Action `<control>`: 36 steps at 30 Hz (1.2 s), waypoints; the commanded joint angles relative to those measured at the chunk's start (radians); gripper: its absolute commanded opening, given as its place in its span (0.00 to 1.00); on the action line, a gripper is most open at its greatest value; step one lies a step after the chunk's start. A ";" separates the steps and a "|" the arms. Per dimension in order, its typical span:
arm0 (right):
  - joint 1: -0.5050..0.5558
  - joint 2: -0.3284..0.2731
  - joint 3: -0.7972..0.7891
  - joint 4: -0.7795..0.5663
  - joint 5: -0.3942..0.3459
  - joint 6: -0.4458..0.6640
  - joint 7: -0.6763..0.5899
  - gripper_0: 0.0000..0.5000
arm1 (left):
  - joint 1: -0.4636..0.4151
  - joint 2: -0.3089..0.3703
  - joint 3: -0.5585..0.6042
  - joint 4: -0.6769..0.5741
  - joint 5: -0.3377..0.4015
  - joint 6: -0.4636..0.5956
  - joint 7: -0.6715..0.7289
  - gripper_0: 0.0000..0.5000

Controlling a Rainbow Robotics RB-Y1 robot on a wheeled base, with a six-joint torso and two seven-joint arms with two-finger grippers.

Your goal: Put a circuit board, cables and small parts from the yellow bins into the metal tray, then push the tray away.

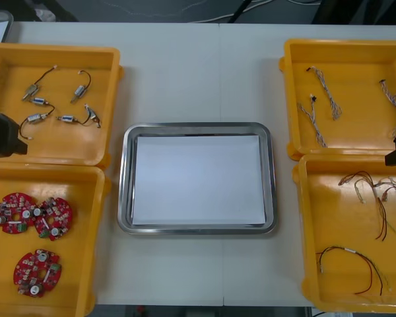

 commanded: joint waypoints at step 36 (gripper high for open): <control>0.389 0.018 -0.034 -0.235 0.045 -0.149 0.619 1.00 | 0.275 0.015 0.279 -0.117 0.083 0.023 -0.221 1.00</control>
